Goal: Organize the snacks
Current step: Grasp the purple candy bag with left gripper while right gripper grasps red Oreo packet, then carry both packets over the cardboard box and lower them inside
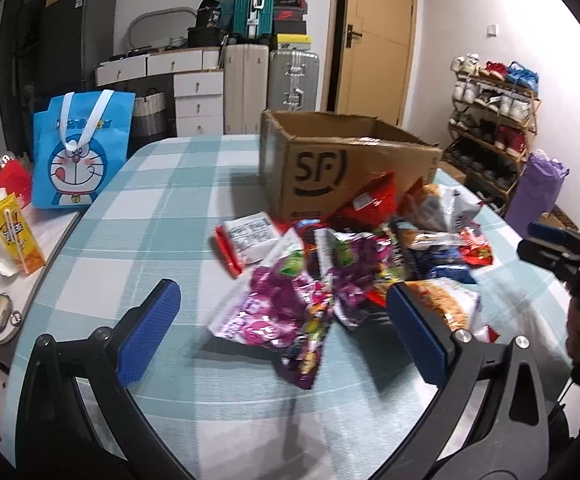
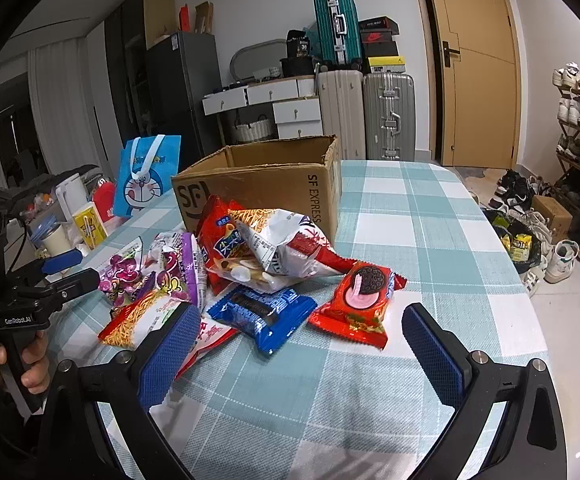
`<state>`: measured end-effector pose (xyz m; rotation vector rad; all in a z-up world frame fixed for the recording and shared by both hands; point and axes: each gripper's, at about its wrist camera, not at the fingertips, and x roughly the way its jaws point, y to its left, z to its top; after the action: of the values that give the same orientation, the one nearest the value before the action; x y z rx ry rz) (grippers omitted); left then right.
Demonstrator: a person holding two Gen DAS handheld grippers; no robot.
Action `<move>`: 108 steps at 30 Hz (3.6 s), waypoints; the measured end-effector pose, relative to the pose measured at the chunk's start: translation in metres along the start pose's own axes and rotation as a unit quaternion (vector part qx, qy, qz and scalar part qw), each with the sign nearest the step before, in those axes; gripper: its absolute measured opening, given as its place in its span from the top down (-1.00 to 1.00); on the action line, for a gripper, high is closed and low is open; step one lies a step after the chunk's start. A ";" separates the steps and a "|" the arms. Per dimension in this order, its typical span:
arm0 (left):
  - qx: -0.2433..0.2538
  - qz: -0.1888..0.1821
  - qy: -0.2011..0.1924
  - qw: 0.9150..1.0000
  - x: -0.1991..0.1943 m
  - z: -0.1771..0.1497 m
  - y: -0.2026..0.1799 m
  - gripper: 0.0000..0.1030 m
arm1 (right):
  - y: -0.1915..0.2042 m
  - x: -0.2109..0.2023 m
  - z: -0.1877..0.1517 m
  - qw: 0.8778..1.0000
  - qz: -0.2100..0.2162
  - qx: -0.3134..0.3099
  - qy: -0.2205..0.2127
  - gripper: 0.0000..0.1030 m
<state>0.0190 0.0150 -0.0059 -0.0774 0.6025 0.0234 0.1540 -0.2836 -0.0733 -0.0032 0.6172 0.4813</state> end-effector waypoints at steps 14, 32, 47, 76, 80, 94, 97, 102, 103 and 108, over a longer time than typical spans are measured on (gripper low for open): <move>0.019 0.005 0.045 0.999 0.035 0.007 0.005 -0.99 | -0.037 0.043 0.015 0.994 -0.050 0.045 0.086 -0.98; -0.014 -0.010 0.071 0.997 0.049 0.006 0.020 -0.99 | -0.059 0.109 0.020 0.985 -0.055 0.062 0.153 -0.38; -0.005 -0.012 0.091 0.996 0.058 0.004 0.015 -0.99 | -0.066 0.097 0.015 0.987 -0.026 0.096 0.128 0.13; -0.023 -0.096 0.049 0.994 0.027 0.009 0.014 -0.06 | -0.063 0.024 0.005 0.994 0.001 0.102 0.037 0.13; -0.030 -0.092 0.034 0.995 0.017 0.017 0.015 -0.06 | -0.054 0.012 0.012 0.996 0.017 0.091 0.013 0.13; -0.028 -0.090 -0.020 0.995 0.001 0.080 -0.002 -0.06 | -0.019 -0.002 0.057 0.998 0.045 0.029 -0.024 0.13; -0.026 -0.086 -0.030 0.996 0.000 0.096 -0.006 -0.06 | -0.013 0.000 0.068 0.998 0.050 0.020 -0.031 0.13; -0.022 -0.078 -0.042 0.996 0.007 0.121 -0.016 -0.06 | -0.006 0.007 0.088 0.997 0.060 0.013 -0.038 0.13; -0.019 -0.075 -0.043 0.996 0.010 0.127 -0.018 -0.07 | -0.004 0.009 0.093 0.997 0.061 0.013 -0.041 0.13; -0.013 -0.068 -0.047 0.996 0.024 0.146 -0.027 -0.07 | -0.007 0.024 0.110 0.997 0.064 0.024 -0.038 0.13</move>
<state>0.1220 0.0002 0.1023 -0.1423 0.5017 -0.0964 0.2353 -0.2632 0.0029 0.1011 0.5554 0.5884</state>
